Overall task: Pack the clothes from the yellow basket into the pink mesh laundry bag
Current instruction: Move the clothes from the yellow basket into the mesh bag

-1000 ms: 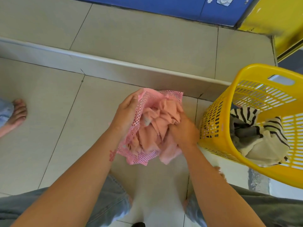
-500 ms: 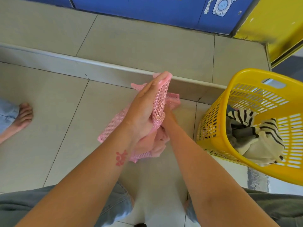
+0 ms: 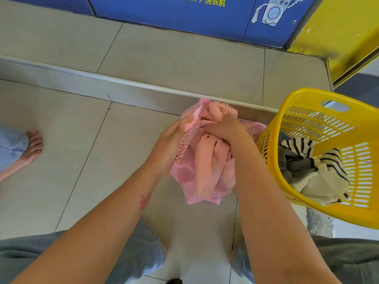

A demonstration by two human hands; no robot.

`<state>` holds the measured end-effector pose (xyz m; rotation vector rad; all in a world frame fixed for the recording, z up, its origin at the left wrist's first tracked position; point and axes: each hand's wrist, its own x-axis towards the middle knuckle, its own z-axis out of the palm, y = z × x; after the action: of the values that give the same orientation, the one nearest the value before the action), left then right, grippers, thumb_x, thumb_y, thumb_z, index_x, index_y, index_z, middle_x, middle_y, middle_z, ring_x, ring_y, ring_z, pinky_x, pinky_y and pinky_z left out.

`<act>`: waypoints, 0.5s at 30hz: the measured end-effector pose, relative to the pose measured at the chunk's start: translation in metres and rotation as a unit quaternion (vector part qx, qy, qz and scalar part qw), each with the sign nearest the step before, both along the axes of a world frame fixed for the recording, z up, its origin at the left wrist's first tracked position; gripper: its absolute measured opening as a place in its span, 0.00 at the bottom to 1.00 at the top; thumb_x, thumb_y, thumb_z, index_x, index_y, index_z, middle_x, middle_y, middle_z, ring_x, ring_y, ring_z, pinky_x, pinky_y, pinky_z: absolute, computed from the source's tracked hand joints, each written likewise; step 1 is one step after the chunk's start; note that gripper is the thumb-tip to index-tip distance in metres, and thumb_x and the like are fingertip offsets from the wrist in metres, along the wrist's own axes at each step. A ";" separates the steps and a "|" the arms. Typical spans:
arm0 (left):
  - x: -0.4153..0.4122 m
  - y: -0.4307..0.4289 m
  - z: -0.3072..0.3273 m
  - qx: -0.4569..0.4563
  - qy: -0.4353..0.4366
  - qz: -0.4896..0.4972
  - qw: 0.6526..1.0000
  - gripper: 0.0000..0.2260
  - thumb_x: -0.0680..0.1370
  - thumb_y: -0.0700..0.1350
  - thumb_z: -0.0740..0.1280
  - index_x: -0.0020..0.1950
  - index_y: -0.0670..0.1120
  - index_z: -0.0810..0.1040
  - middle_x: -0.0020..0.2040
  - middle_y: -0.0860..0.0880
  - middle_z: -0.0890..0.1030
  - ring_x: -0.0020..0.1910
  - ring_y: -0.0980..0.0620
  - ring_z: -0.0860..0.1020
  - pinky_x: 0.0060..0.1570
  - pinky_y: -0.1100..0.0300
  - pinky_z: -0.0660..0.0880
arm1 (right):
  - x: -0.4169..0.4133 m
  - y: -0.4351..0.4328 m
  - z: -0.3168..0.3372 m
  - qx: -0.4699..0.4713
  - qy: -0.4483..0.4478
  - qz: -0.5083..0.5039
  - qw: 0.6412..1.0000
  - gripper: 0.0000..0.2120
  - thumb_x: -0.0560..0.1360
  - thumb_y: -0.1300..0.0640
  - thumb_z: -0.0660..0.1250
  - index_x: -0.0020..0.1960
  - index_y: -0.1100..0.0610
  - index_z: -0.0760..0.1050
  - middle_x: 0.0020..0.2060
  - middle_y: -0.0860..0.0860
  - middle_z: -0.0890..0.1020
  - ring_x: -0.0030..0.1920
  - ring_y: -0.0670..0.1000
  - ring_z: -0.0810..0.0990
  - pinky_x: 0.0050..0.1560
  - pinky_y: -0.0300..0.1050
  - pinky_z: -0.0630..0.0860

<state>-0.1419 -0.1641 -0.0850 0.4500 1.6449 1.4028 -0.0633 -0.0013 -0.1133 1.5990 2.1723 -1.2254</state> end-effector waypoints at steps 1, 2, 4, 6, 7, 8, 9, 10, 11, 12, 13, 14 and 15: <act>0.005 -0.006 -0.009 -0.008 -0.005 -0.013 1.000 0.13 0.83 0.52 0.58 0.63 0.58 0.79 0.65 0.56 0.79 0.65 0.55 0.76 0.69 0.48 0.69 | -0.008 -0.006 -0.002 -0.048 0.036 -0.036 0.998 0.22 0.73 0.47 0.68 0.63 0.56 0.72 0.51 0.56 0.81 0.50 0.57 0.81 0.52 0.51 0.80; 0.010 -0.009 -0.015 -0.011 -0.022 -0.014 1.000 0.13 0.83 0.51 0.57 0.64 0.58 0.79 0.65 0.56 0.79 0.65 0.56 0.76 0.69 0.49 0.69 | -0.015 -0.014 -0.006 -0.105 0.083 -0.081 0.988 0.19 0.75 0.49 0.67 0.61 0.57 0.73 0.52 0.60 0.82 0.49 0.57 0.81 0.51 0.52 0.81; 0.013 -0.010 -0.019 0.005 -0.068 0.018 0.998 0.13 0.82 0.51 0.60 0.65 0.55 0.78 0.63 0.53 0.81 0.63 0.54 0.78 0.67 0.49 0.71 | -0.025 -0.040 -0.022 -0.228 0.206 -0.156 0.939 0.09 0.78 0.54 0.64 0.56 0.55 0.76 0.52 0.62 0.82 0.47 0.57 0.81 0.48 0.52 0.81; 0.002 -0.008 -0.021 0.031 -0.118 0.067 0.990 0.16 0.81 0.50 0.63 0.67 0.48 0.77 0.63 0.44 0.81 0.63 0.46 0.78 0.67 0.45 0.71 | -0.026 -0.067 -0.045 -0.255 0.255 -0.125 0.924 0.13 0.76 0.50 0.64 0.60 0.42 0.75 0.59 0.53 0.79 0.58 0.55 0.78 0.59 0.61 0.77; -0.006 -0.007 -0.022 0.049 -0.137 0.087 0.985 0.18 0.80 0.50 0.64 0.68 0.45 0.75 0.64 0.40 0.79 0.64 0.42 0.77 0.68 0.42 0.69 | -0.022 -0.077 -0.054 -0.229 0.233 -0.061 0.943 0.20 0.77 0.47 0.64 0.68 0.37 0.69 0.65 0.49 0.73 0.65 0.52 0.72 0.67 0.52 0.69; -0.015 -0.007 -0.021 0.060 -0.142 0.103 0.983 0.19 0.80 0.50 0.65 0.69 0.43 0.74 0.66 0.37 0.77 0.66 0.40 0.76 0.69 0.40 0.68 | -0.017 -0.083 -0.064 -0.179 0.195 0.006 0.964 0.26 0.77 0.46 0.63 0.74 0.37 0.62 0.69 0.47 0.67 0.68 0.50 0.66 0.62 0.47 0.64; -0.024 -0.008 -0.021 0.050 -0.132 0.117 0.983 0.20 0.79 0.51 0.66 0.69 0.45 0.74 0.66 0.39 0.77 0.66 0.41 0.76 0.69 0.40 0.68 | -0.013 -0.086 -0.071 -0.109 0.155 0.073 0.979 0.29 0.78 0.44 0.62 0.76 0.37 0.56 0.72 0.48 0.63 0.71 0.53 0.62 0.72 0.53 0.60; -0.030 -0.009 -0.020 0.028 -0.114 0.132 0.984 0.20 0.78 0.53 0.66 0.68 0.48 0.75 0.66 0.42 0.78 0.66 0.43 0.76 0.68 0.41 0.68 | -0.009 -0.088 -0.079 -0.038 0.128 0.139 0.981 0.31 0.77 0.42 0.61 0.77 0.37 0.54 0.75 0.50 0.61 0.74 0.56 0.59 0.74 0.58 0.57; -0.035 -0.012 -0.023 0.015 -0.100 0.133 0.986 0.20 0.77 0.56 0.67 0.67 0.51 0.77 0.66 0.45 0.78 0.66 0.44 0.76 0.69 0.42 0.68 | -0.006 -0.088 -0.084 0.019 0.108 0.202 0.973 0.31 0.77 0.40 0.59 0.77 0.37 0.53 0.77 0.50 0.59 0.76 0.58 0.55 0.74 0.65 0.55; -0.037 -0.014 -0.025 0.005 -0.086 0.128 0.988 0.20 0.76 0.58 0.67 0.66 0.54 0.77 0.66 0.47 0.78 0.66 0.45 0.76 0.69 0.42 0.67 | -0.005 -0.089 -0.088 0.063 0.085 0.268 0.958 0.30 0.78 0.40 0.57 0.77 0.38 0.52 0.79 0.49 0.56 0.78 0.59 0.50 0.76 0.66 0.48; -0.036 -0.015 -0.025 0.006 -0.072 0.122 0.990 0.19 0.75 0.59 0.67 0.64 0.56 0.78 0.66 0.50 0.79 0.67 0.47 0.75 0.70 0.42 0.66 | -0.005 -0.091 -0.095 0.083 0.044 0.326 0.941 0.30 0.79 0.41 0.56 0.78 0.38 0.49 0.79 0.48 0.51 0.79 0.58 0.45 0.76 0.64 0.42; -0.033 -0.013 -0.022 0.006 -0.064 0.117 0.991 0.17 0.76 0.59 0.66 0.63 0.57 0.79 0.65 0.51 0.79 0.66 0.49 0.76 0.69 0.44 0.68 | -0.004 -0.093 -0.100 0.088 0.006 0.370 0.925 0.32 0.79 0.43 0.57 0.78 0.40 0.47 0.80 0.47 0.48 0.79 0.58 0.42 0.75 0.62 0.39; -0.029 -0.011 -0.019 0.011 -0.061 0.112 0.992 0.14 0.77 0.57 0.66 0.61 0.58 0.80 0.64 0.52 0.80 0.64 0.50 0.78 0.68 0.46 0.70 | -0.003 -0.097 -0.104 0.085 -0.030 0.399 0.913 0.34 0.79 0.45 0.59 0.79 0.42 0.45 0.80 0.47 0.47 0.79 0.58 0.41 0.75 0.60 0.40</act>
<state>-0.1707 -0.1753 -0.1043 0.1916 1.6186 1.5821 -0.0665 -0.0979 -0.2172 0.6065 2.5220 -0.7238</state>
